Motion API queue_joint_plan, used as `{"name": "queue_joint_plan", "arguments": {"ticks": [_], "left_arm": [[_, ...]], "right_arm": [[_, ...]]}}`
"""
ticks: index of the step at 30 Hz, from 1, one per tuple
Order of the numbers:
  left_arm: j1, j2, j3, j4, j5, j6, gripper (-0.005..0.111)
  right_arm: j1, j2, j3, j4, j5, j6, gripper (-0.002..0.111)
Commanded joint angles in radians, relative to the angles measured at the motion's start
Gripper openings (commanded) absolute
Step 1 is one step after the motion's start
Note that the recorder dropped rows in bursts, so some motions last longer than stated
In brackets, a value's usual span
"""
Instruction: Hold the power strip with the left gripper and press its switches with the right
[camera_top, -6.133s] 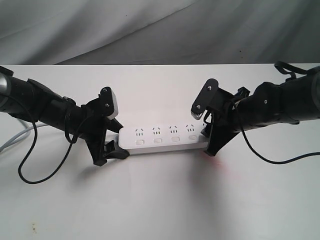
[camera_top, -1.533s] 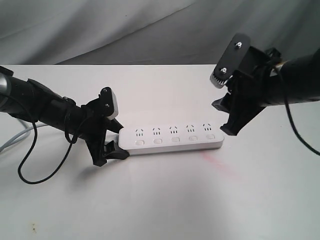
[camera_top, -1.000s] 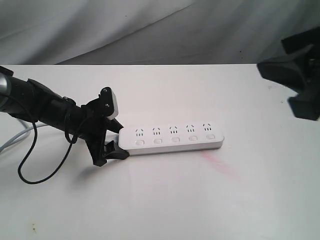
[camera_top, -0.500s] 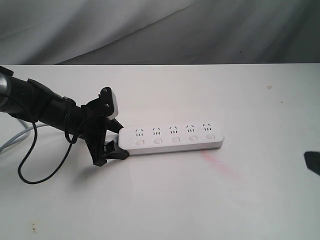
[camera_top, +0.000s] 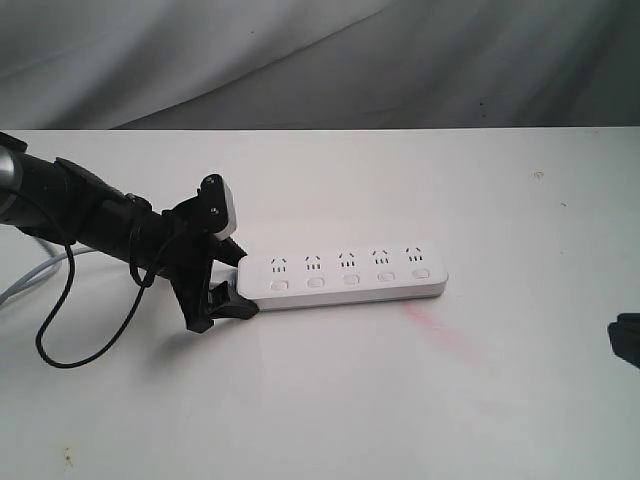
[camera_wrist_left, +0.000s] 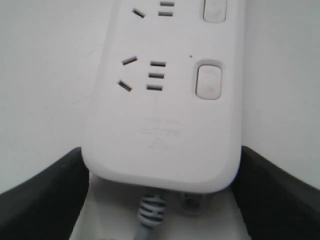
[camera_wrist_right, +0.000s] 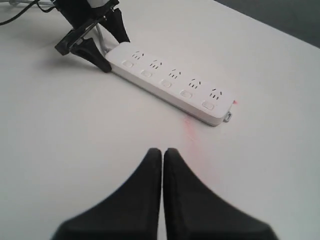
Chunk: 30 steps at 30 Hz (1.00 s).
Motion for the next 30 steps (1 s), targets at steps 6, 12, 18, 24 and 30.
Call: {"name": "queue_joint_plan", "arguments": {"ticks": [6, 12, 18, 24, 30], "left_arm": [[-0.007, 0.001, -0.002, 0.001, -0.005, 0.002, 0.06], [-0.007, 0.001, -0.002, 0.001, -0.005, 0.002, 0.06], [-0.007, 0.001, -0.002, 0.001, -0.005, 0.002, 0.06], [-0.007, 0.001, -0.002, 0.001, -0.005, 0.002, 0.06], [-0.007, 0.001, -0.002, 0.001, -0.005, 0.002, 0.06]], "right_arm": [[-0.007, -0.005, 0.006, 0.034, 0.081, 0.009, 0.0], [-0.007, -0.005, 0.006, -0.019, 0.05, 0.087, 0.0], [-0.044, -0.033, 0.006, -0.165, -0.012, 0.233, 0.0], [-0.211, -0.091, 0.006, -0.167, -0.019, 0.295, 0.0], [-0.336, -0.182, 0.006, -0.167, -0.019, 0.344, 0.0]]}}
